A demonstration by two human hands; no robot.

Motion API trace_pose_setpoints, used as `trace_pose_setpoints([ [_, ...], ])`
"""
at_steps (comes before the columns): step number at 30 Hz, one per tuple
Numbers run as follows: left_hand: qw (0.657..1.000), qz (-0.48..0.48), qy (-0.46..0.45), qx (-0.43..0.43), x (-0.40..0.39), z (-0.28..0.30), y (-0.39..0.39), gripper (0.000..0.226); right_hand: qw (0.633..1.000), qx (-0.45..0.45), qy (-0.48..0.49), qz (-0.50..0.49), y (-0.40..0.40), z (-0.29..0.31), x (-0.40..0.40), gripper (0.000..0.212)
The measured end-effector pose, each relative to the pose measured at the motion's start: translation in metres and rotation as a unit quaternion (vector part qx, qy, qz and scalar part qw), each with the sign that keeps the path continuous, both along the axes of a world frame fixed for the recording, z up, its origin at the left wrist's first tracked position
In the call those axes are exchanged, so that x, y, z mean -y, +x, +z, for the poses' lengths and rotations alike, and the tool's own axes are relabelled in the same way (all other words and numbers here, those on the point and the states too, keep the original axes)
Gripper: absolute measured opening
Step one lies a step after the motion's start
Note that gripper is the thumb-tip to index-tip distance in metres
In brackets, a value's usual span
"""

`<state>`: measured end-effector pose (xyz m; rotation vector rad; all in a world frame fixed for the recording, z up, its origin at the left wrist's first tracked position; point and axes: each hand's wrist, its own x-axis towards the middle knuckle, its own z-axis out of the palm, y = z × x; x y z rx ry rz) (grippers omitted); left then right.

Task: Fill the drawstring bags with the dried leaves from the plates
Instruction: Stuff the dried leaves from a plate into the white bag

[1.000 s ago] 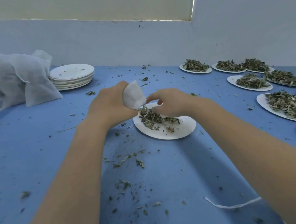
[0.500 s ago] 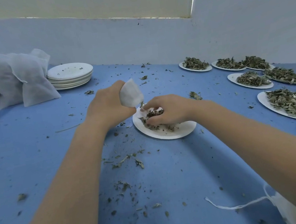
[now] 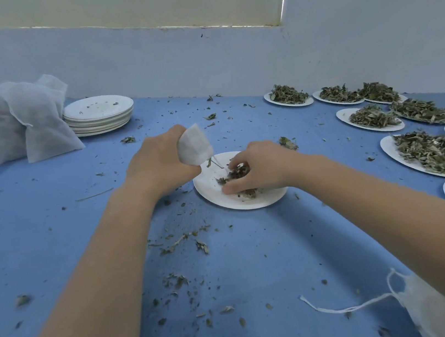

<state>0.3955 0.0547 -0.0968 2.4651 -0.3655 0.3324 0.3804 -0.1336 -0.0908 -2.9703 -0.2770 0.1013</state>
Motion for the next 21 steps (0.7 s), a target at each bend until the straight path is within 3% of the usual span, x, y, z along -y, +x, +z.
trace_pose_setpoints([
  [3, 1.0, -0.008, 0.004, 0.0, 0.001, -0.002, 0.001, 0.039, 0.999, 0.04, 0.01, 0.025, -0.001, -0.001, -0.002, 0.035],
  [8, 1.0, -0.007, 0.029, -0.003, 0.003, -0.004, 0.002, 0.042, 0.999, 0.033, 0.011, 0.032, -0.004, 0.013, 0.008, 0.023],
  [17, 0.991, -0.029, 0.124, 0.041, 0.022, -0.005, -0.002, 0.045, 0.989, 0.124, 0.005, 0.074, -0.012, 0.05, 0.018, 0.018],
  [21, 0.991, -0.036, 0.115, 0.059, 0.031, -0.006, -0.005, 0.041, 0.985, 0.146, 0.028, 0.087, -0.014, 0.046, 0.003, 0.022],
])
